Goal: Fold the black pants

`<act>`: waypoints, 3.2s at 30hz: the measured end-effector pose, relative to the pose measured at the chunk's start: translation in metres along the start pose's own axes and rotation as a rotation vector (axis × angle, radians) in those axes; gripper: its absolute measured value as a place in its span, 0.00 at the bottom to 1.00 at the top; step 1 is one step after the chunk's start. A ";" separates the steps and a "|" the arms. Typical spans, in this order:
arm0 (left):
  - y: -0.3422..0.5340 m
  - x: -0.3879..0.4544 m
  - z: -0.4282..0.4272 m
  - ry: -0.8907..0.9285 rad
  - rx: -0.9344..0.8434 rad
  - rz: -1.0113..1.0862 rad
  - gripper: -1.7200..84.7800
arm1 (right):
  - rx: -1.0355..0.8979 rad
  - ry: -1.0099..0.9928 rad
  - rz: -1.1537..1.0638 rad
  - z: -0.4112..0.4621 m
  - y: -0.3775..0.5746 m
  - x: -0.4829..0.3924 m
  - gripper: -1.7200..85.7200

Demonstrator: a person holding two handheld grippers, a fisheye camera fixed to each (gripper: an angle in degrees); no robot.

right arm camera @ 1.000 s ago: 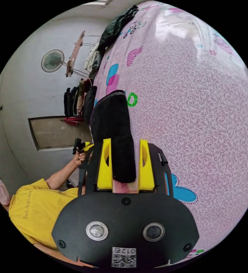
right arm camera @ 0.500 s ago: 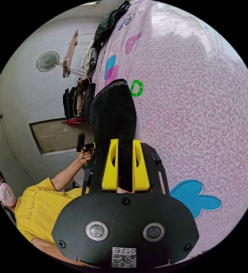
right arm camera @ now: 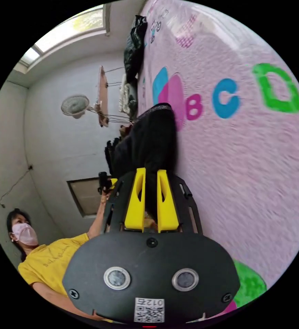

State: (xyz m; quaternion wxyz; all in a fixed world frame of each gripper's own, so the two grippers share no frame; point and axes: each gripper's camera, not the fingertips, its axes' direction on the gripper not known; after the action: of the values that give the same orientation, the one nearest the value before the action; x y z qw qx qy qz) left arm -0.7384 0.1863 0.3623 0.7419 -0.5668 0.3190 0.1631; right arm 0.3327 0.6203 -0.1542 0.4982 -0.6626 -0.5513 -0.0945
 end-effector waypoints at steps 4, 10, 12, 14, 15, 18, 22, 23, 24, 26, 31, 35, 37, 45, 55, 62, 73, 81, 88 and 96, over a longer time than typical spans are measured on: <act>-0.016 -0.006 -0.068 0.008 0.052 0.060 0.11 | -0.004 -0.122 -0.058 0.068 -0.054 -0.035 0.05; -0.003 -0.044 -0.189 0.100 0.265 0.077 0.11 | -0.167 -0.123 -0.250 0.177 -0.147 -0.133 0.05; 0.023 -0.065 -0.239 0.161 0.403 0.091 0.11 | -0.220 -0.141 -0.325 0.210 -0.167 -0.165 0.06; 0.050 -0.088 -0.267 0.224 0.502 0.089 0.11 | -0.305 -0.120 -0.397 0.258 -0.186 -0.199 0.06; 0.070 -0.111 -0.280 0.243 0.557 0.062 0.11 | -0.326 -0.100 -0.404 0.270 -0.190 -0.204 0.07; 0.119 -0.189 -0.287 0.217 0.635 -0.136 0.11 | -0.454 0.083 -0.401 0.337 -0.205 -0.207 0.08; 0.168 -0.273 -0.258 0.405 0.682 -0.364 0.10 | -0.480 0.239 -0.344 0.375 -0.206 -0.192 0.12; 0.175 -0.277 -0.256 0.446 0.716 -0.347 0.10 | -0.439 0.185 -0.319 0.367 -0.206 -0.189 0.13; 0.177 -0.273 -0.261 0.436 0.732 -0.318 0.10 | -0.414 0.161 -0.299 0.360 -0.205 -0.186 0.14; 0.175 -0.267 -0.270 0.410 0.720 -0.302 0.10 | -0.315 0.103 -0.205 0.330 -0.197 -0.169 0.16; 0.167 -0.255 -0.301 0.364 0.668 -0.347 0.10 | -0.276 0.016 0.001 0.314 -0.160 -0.114 0.17; 0.161 -0.243 -0.324 0.290 0.623 -0.359 0.10 | -0.076 -0.001 0.044 0.311 -0.144 -0.113 0.17; 0.161 -0.246 -0.331 0.283 0.611 -0.376 0.10 | 0.107 0.078 0.010 0.287 -0.137 -0.123 0.17; 0.174 -0.241 -0.348 0.322 0.645 -0.471 0.09 | -0.243 -0.082 0.081 0.352 -0.122 -0.105 0.23; 0.149 -0.150 -0.371 0.287 0.677 -0.427 0.09 | -0.222 -0.406 0.168 0.411 -0.126 -0.113 0.24; 0.144 -0.144 -0.385 0.265 0.631 -0.398 0.10 | -0.028 -0.368 0.078 0.397 -0.157 -0.163 0.13; 0.178 -0.133 -0.473 0.269 0.811 -0.123 0.11 | -0.278 -0.262 -0.402 0.465 -0.211 -0.347 0.12; 0.249 -0.284 -0.338 0.438 0.681 -0.727 0.09 | -0.450 0.187 -0.069 0.508 -0.185 -0.241 0.13; 0.247 -0.239 -0.362 0.328 0.770 -0.549 0.08 | -0.413 0.190 -0.072 0.518 -0.159 -0.287 0.12; 0.270 -0.194 -0.371 0.204 0.820 -0.597 0.05 | -0.365 0.297 -0.036 0.489 -0.149 -0.307 0.15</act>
State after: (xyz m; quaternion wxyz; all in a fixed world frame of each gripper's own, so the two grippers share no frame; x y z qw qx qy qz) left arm -1.1520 -0.0586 0.2339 0.8823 -0.3088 0.2518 -0.2505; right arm -0.1126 0.7832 -0.5157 0.4439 -0.7105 -0.4574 -0.2980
